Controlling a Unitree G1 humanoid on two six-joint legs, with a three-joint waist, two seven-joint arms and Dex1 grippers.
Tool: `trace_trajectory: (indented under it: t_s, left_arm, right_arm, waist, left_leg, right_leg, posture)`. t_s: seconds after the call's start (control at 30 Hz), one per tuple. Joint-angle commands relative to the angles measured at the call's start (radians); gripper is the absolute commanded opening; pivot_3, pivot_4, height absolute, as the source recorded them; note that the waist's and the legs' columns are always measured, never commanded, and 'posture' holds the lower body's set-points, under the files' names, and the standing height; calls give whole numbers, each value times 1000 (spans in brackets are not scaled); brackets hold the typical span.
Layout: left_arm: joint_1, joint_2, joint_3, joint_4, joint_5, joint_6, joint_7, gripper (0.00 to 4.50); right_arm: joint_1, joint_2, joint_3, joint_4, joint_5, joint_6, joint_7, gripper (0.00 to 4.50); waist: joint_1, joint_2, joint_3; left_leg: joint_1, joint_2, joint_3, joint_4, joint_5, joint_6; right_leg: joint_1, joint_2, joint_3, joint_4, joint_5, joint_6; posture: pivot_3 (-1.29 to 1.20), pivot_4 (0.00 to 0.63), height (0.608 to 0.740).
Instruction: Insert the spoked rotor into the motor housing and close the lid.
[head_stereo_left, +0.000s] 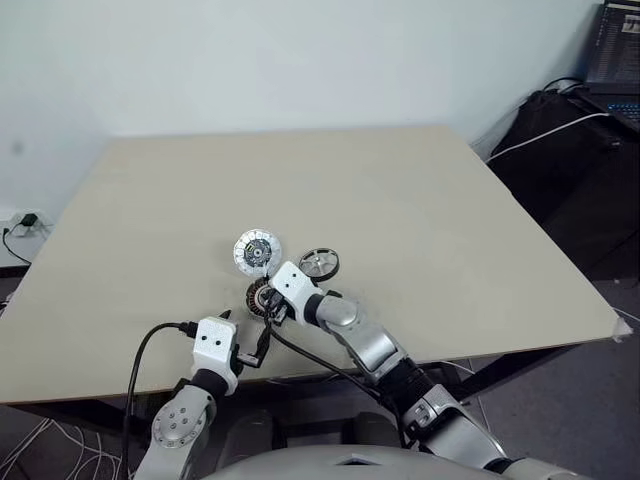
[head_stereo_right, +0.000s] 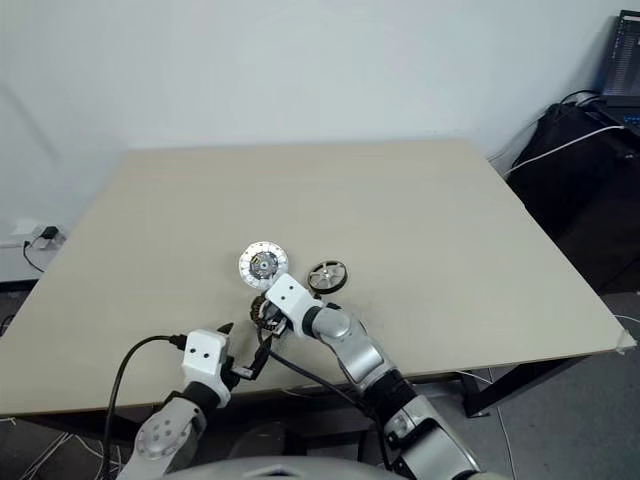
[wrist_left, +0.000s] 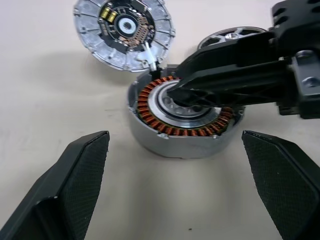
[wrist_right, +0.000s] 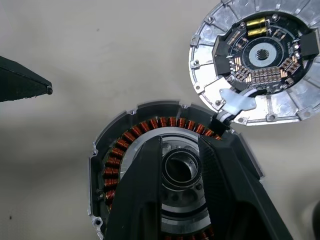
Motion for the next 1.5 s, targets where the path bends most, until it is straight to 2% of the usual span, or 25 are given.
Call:
trace_trajectory:
  t_s: [0.03, 0.2, 0.3, 0.47, 0.57, 0.7, 0.93, 1.27, 1.5]
  left_arm:
    - [-12, -4, -4, -63, 1, 10, 7, 4500]
    - [-12, -3, -3, -71, 0, 21, 6, 4500]
    - [-12, -2, -1, -72, -1, 23, 5, 4500]
    - [-13, -2, 1, -67, -4, 19, 1, 4500]
    - [-12, -3, -1, -65, -4, 17, 1, 4500]
    - [-16, -8, -6, -58, -2, 16, 3, 4500]
    - [-36, -10, -6, -23, -5, 2, -5, 4500]
    - [-33, -6, 0, 11, -6, -31, -14, 4500]
    - [-32, -8, -3, 13, -3, -34, -10, 4500]
  right_arm:
    - [-29, 20, -15, 3, -3, -30, 5, 1084]
    - [-33, 27, -20, 17, 0, -33, 12, 1084]
    - [-36, 35, -28, 26, 3, -41, 10, 1800]
    - [-42, 44, -37, 38, -3, -53, 2, 3398]
    - [-34, 43, -48, 14, 10, -53, 12, 3398]
    - [-9, 29, -60, -76, 30, -23, 37, 2398]
    - [8, 17, -45, -147, -4, 58, 20, 50]
    - [-29, 34, -37, -99, -59, 112, -36, 19]
    - [-38, 38, -25, -82, -63, 125, -20, 19]
  waist:
    - [0, 0, 0]
    - [-1, 0, 0]
    - [-1, 0, 0]
    - [-1, 0, 0]
    - [-1, 0, 0]
    - [-1, 0, 0]
    - [-1, 0, 0]
    - [-1, 0, 0]
    - [-1, 0, 0]
  left_leg:
    - [0, 0, 0, 0, 0, 0]
    - [0, 0, 0, 0, 0, 0]
    - [0, 0, 0, 0, 0, 0]
    - [0, 1, 0, 0, 0, -1]
    - [0, 1, 0, -1, 1, -1]
    - [0, 1, 0, -1, 1, -1]
    - [0, 1, 0, -1, 1, -2]
    - [0, 2, 0, -1, 1, -2]
    - [0, 2, 0, -1, 1, -2]
  right_leg:
    - [0, 0, 0, 0, 0, 0]
    - [0, 0, 0, 0, 0, 0]
    - [0, 0, 0, 0, 0, 0]
    - [0, 0, 0, 0, 0, -1]
    - [0, 0, 0, 0, 0, -1]
    - [0, 0, 0, 0, 0, -1]
    - [0, 0, -1, 0, 0, -2]
    - [-1, 1, -2, 0, 0, -2]
    - [-1, 1, -2, 0, 0, -2]
  posture:
    - [0, 0, 740]
    - [0, 0, 740]
    - [0, 0, 740]
    - [0, 0, 740]
    - [0, 0, 740]
    - [0, 0, 740]
    - [0, 0, 740]
    - [0, 0, 740]
    - [0, 0, 740]
